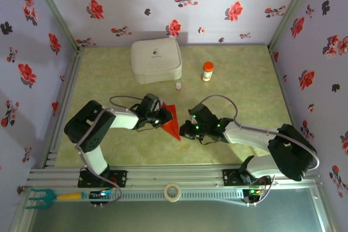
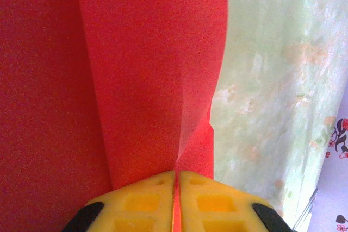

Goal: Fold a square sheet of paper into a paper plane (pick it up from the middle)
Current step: Fourth fold the wing at the center of the table.

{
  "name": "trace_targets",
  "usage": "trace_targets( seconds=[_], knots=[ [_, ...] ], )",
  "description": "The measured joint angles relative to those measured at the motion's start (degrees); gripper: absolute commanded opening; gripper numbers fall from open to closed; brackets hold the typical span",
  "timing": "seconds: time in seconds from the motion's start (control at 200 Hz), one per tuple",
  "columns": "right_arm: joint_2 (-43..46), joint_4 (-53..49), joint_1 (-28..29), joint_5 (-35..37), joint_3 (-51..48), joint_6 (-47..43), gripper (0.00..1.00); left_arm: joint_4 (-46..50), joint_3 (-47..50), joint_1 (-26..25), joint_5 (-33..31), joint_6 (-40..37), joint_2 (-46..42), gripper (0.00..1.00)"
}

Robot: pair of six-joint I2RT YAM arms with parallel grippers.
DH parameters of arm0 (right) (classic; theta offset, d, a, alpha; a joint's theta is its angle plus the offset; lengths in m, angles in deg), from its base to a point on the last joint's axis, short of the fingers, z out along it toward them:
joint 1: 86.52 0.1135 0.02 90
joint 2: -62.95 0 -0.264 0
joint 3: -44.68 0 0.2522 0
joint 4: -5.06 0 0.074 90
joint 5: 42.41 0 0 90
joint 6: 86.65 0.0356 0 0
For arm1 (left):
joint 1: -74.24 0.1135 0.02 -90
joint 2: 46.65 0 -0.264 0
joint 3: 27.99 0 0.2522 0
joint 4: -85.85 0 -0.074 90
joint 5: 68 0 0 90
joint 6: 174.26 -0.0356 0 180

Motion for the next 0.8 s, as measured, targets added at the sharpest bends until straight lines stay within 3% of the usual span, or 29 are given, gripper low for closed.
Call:
trace_targets(
  seconds=[0.305, 0.6, 0.8],
  knots=[
    [-16.0, 0.6, -0.5, 0.5, 10.3, -0.6, 0.0, -0.2, 0.2, 0.0, 0.0, 0.0, -0.1, 0.12],
    [-19.4, 1.9, -1.7, 0.5, 10.1, -0.5, 0.0, -0.2, 0.2, 0.0, 0.0, 0.0, -0.1, 0.12],
    [-19.0, 10.0, -2.7, -0.9, 4.4, 1.4, 0.0, -0.2, 0.2, 0.0, 0.0, 0.0, -0.1, 0.13]
  ],
)
